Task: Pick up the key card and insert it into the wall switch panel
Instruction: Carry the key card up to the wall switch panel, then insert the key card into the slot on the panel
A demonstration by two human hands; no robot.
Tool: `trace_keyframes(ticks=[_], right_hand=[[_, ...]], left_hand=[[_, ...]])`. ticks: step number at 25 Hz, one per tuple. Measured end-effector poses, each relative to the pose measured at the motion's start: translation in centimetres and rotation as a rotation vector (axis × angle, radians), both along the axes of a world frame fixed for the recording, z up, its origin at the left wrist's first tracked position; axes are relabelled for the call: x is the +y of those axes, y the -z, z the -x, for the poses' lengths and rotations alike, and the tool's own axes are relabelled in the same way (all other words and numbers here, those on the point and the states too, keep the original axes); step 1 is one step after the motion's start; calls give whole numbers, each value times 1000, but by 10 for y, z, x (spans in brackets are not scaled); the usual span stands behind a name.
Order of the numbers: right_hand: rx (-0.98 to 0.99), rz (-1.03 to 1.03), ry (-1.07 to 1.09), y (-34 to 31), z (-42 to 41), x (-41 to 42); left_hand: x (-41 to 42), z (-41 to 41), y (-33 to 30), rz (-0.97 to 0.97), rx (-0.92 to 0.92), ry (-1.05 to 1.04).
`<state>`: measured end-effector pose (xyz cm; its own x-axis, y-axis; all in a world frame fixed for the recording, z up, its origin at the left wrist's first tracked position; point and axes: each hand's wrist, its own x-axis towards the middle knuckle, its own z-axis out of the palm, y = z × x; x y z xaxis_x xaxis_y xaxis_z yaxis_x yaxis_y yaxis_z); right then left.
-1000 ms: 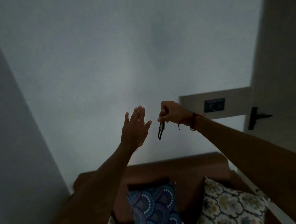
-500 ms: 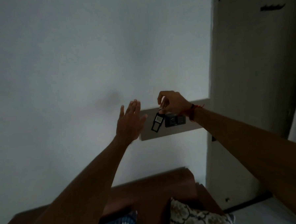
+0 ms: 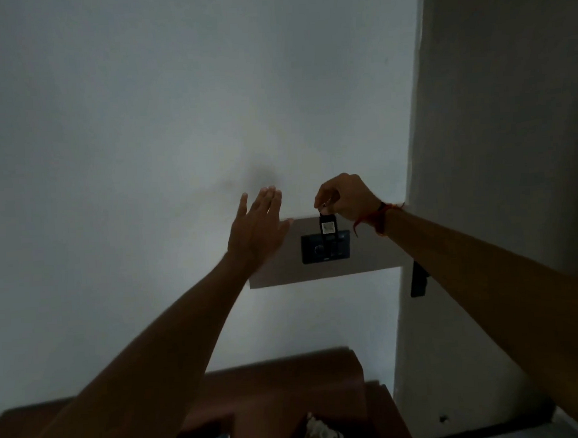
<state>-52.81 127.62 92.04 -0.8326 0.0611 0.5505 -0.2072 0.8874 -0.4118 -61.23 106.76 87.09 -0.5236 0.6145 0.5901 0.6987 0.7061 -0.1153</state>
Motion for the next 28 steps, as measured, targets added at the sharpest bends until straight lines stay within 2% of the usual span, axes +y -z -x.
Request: trace_keyframes(ticks=[13,17,22,28], right_hand=[[89,-41,107,36,42,60],[114,-27,129,40,68,83],[88,-29,169,73,89,107],[109,-4,72,81,114,128]], left_hand=[[65,52,29,-6,-64,44],[77,66,31,-17,-57,-2],[98,74,57,61,-110,-30],[124,82,66,91,-59,-59]])
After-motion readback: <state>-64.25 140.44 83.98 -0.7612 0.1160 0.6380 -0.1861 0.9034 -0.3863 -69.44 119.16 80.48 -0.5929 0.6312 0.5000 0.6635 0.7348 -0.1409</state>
